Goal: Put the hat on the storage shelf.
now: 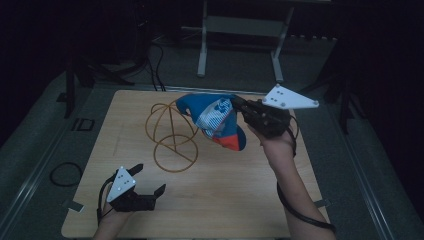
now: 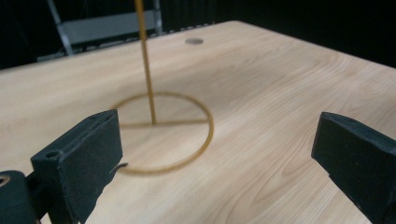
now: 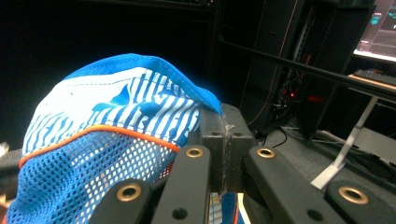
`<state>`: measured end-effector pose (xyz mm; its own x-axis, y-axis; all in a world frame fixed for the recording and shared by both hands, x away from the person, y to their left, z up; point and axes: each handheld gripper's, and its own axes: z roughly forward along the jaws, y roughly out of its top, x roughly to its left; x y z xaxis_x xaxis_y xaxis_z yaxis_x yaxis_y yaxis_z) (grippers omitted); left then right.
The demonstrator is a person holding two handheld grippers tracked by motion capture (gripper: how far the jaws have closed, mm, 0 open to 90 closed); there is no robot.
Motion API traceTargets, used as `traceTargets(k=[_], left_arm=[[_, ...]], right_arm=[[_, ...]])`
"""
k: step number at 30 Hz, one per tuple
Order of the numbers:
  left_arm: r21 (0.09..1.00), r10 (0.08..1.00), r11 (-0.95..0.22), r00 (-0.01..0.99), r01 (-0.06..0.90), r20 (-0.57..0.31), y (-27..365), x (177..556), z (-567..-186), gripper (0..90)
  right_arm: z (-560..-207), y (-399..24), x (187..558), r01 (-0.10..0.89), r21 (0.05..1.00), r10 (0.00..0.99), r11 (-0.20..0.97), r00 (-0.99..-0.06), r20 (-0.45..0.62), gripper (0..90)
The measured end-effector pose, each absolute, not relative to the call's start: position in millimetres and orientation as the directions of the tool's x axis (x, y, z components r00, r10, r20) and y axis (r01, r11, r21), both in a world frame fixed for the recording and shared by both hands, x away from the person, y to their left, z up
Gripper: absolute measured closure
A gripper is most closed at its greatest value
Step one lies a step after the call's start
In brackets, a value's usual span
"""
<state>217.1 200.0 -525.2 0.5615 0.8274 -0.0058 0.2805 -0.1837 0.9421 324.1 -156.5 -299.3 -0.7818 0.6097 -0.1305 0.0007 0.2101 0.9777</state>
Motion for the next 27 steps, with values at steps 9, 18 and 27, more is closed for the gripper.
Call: traceTargets(k=[9,18,27], left_arm=[[0.928,0.869,-0.199,0.494,0.316,0.018,213.4,221.9,-548.6,2.5],[0.943,0.89,-0.175,0.455,0.282,0.029,221.6,219.3,-546.9,2.5],[0.95,0.898,-0.137,0.44,0.28,0.0,226.4,218.7,-548.3,2.5]], right_arm=[[-288.6,-115.9,354.7,0.024,0.979,0.612,0.203,-0.783,-0.108,89.7],[-291.0,-57.4,371.5,0.055,0.973,0.559,0.223,-0.825,-0.082,89.7],[-312.3,-12.3,366.6,0.078,0.95,0.468,0.303,-0.88,-0.078,89.7]])
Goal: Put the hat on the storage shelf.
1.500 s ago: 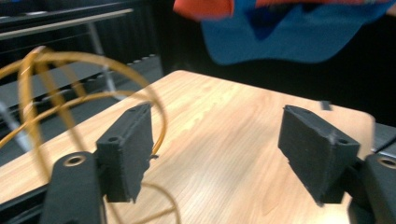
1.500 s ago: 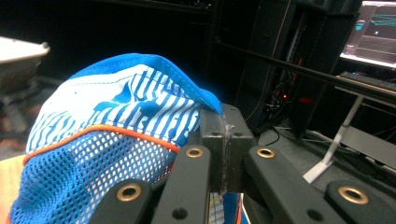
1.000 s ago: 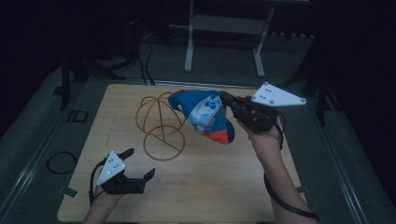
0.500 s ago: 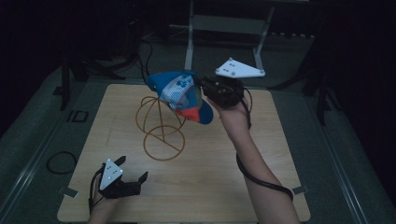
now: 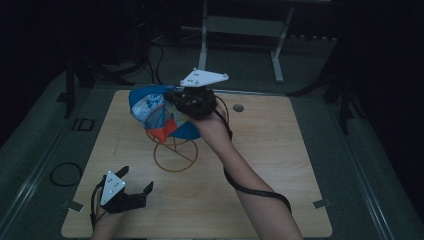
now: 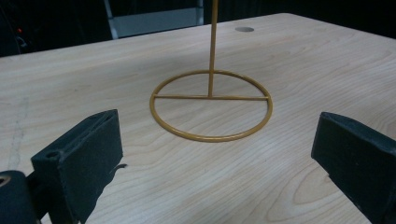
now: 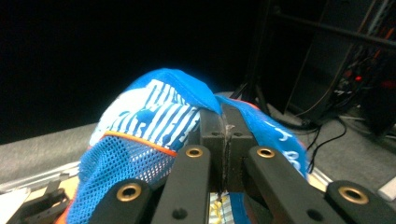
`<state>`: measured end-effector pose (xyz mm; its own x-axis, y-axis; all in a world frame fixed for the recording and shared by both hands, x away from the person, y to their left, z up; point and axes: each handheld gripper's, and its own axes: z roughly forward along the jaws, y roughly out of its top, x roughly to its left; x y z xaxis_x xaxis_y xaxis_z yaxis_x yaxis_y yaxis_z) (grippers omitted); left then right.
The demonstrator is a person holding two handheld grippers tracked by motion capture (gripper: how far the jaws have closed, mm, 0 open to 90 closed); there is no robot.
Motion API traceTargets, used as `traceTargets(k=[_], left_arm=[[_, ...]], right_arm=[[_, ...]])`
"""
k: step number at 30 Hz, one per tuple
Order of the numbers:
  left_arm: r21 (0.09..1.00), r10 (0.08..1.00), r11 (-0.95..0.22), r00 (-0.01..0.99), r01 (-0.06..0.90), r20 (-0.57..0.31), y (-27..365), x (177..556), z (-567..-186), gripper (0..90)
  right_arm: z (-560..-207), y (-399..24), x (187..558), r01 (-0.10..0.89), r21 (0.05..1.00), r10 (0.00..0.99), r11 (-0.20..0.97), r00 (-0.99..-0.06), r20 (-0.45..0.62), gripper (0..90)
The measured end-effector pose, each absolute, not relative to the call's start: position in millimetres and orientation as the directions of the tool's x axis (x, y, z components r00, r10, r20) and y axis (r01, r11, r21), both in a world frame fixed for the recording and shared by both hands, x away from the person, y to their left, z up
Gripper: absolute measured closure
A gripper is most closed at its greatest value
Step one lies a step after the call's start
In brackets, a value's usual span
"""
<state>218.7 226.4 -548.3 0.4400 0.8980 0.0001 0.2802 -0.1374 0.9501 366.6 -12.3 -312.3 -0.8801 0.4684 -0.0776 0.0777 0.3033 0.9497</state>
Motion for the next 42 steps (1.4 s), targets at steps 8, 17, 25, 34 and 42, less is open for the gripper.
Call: traceTargets(k=[8,17,25,34,42], left_arm=[[0.946,0.893,-0.141,0.45,0.294,-0.007,226.3,220.1,-549.9,2.5],[0.942,0.889,-0.136,0.458,0.306,-0.021,225.4,221.2,-551.8,2.5],[0.941,0.886,-0.133,0.462,0.311,-0.027,225.5,221.6,-552.7,2.6],[0.942,0.887,-0.12,0.459,0.313,-0.04,226.9,222.0,-552.9,2.6],[0.94,0.886,-0.123,0.462,0.317,-0.04,225.7,222.2,-553.5,2.6]], right_arm=[[-327.0,-0.8,365.6,0.091,0.932,0.429,0.35,-0.9,-0.073,89.6],[-340.3,-2.7,365.9,0.117,0.924,0.415,0.365,-0.908,-0.049,89.6],[-347.5,4.1,364.8,0.115,0.912,0.41,0.393,-0.91,-0.062,89.5],[-358.3,-2.9,361.0,0.132,0.908,0.405,0.397,-0.913,-0.044,89.5],[-356.9,-14.4,360.7,0.125,0.914,0.431,0.386,-0.901,-0.059,88.9]])
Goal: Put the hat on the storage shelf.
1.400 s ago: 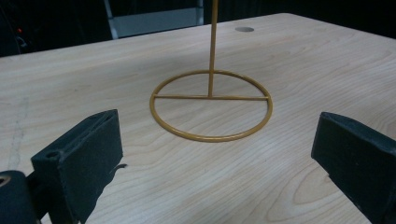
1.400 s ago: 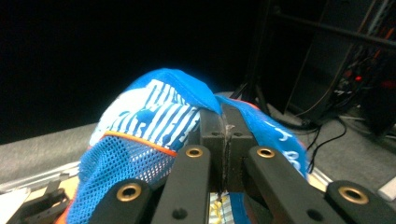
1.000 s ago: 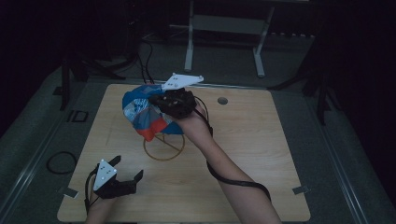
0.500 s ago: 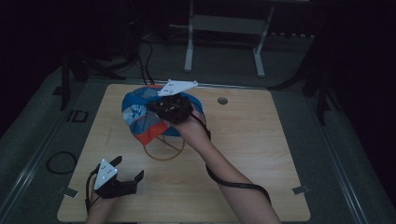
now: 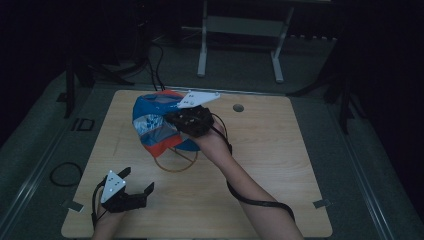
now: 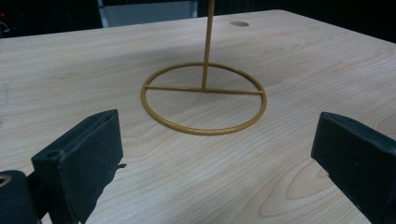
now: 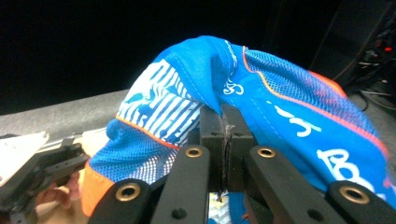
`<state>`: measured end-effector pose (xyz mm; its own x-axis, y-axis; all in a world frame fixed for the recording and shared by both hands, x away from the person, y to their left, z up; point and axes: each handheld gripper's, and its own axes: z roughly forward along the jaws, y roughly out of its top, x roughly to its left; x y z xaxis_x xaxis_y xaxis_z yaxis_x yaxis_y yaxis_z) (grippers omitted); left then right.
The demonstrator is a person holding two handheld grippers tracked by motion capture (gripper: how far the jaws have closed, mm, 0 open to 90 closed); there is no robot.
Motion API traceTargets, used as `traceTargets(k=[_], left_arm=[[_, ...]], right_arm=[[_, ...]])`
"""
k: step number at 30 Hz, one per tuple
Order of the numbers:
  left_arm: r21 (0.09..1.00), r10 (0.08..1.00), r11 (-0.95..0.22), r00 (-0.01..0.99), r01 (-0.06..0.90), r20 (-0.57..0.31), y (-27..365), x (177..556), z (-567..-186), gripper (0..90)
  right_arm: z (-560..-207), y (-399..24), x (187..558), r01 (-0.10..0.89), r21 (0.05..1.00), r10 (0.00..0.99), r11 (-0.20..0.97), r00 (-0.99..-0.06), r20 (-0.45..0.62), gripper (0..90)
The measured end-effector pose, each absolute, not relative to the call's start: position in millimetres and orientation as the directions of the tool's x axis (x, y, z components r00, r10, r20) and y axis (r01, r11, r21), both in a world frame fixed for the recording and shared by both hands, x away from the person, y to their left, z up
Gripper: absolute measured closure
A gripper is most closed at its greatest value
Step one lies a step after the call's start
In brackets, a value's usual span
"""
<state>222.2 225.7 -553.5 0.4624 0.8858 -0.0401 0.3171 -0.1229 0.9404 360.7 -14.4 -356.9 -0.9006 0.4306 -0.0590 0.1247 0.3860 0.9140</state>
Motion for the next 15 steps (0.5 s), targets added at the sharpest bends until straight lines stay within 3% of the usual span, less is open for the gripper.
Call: traceTargets(k=[2,8,15], left_arm=[[0.94,0.885,-0.122,0.464,0.318,-0.042,225.9,222.3,-553.8,2.6],[0.941,0.884,-0.121,0.466,0.317,-0.043,225.6,222.4,-554.2,2.6],[0.94,0.883,-0.121,0.467,0.319,-0.045,226.1,222.4,-554.5,2.7]], right_arm=[[-355.7,-17.2,363.4,0.132,0.918,0.44,0.373,-0.897,-0.05,87.7],[-356.1,-19.9,367.4,0.141,0.925,0.468,0.352,-0.883,-0.044,72.6],[-355.6,-21.2,368.2,0.146,0.929,0.478,0.34,-0.877,-0.037,69.0]])
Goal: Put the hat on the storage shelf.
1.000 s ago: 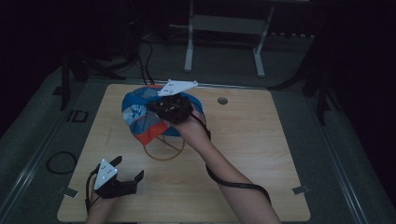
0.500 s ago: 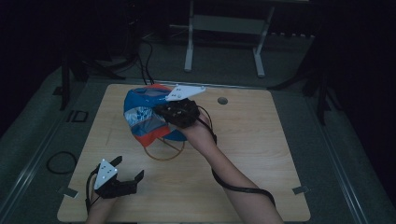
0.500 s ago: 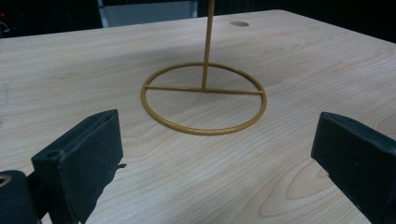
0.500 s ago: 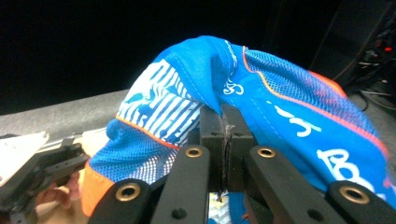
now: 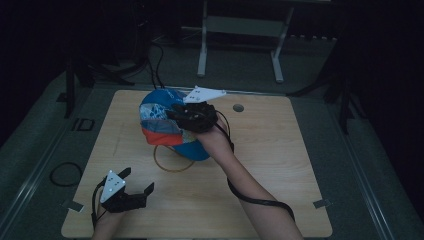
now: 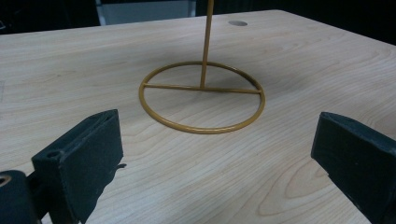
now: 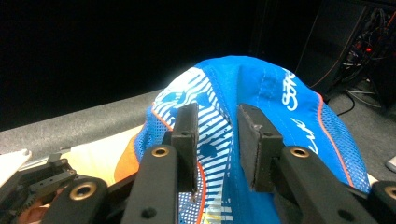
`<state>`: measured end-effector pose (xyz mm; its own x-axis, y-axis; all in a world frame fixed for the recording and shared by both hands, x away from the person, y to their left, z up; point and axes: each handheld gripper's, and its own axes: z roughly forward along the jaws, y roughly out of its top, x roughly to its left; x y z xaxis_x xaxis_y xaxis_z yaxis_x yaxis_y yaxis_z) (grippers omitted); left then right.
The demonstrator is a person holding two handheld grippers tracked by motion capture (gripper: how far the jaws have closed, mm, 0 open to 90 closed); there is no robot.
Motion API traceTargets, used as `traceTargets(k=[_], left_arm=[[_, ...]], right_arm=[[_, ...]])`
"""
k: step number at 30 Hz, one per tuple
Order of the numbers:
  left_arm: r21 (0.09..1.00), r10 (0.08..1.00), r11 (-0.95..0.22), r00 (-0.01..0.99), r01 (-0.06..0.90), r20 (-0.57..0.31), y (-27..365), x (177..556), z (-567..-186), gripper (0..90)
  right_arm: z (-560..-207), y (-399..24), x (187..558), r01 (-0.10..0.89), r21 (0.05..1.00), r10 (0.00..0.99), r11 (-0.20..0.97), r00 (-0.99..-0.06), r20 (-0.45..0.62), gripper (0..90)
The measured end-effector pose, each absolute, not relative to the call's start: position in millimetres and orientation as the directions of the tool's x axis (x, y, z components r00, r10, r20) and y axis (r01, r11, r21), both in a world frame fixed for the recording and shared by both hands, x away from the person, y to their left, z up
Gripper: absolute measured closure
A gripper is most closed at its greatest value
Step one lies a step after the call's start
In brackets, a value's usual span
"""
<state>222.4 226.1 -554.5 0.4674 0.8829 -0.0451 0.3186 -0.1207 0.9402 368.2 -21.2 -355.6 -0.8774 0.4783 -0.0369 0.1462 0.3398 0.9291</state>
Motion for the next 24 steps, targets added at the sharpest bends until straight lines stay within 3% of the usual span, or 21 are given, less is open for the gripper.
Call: traceTargets(k=[5,19,24], left_arm=[[0.939,0.883,-0.121,0.468,0.321,-0.046,225.7,222.5,-555.0,2.7],[0.939,0.884,-0.117,0.464,0.324,-0.051,226.7,223.4,-556.2,2.6],[0.939,0.884,-0.113,0.465,0.325,-0.055,226.5,223.7,-556.7,2.6]], right_arm=[[-356.7,-22.7,368.4,0.149,0.93,0.476,0.337,-0.879,-0.032,65.7],[-353.9,-44.3,367.0,0.151,0.941,0.501,0.302,-0.865,-0.022,32.3],[-357.4,-57.2,369.8,0.169,0.939,0.477,0.298,-0.879,0.007,25.6]])
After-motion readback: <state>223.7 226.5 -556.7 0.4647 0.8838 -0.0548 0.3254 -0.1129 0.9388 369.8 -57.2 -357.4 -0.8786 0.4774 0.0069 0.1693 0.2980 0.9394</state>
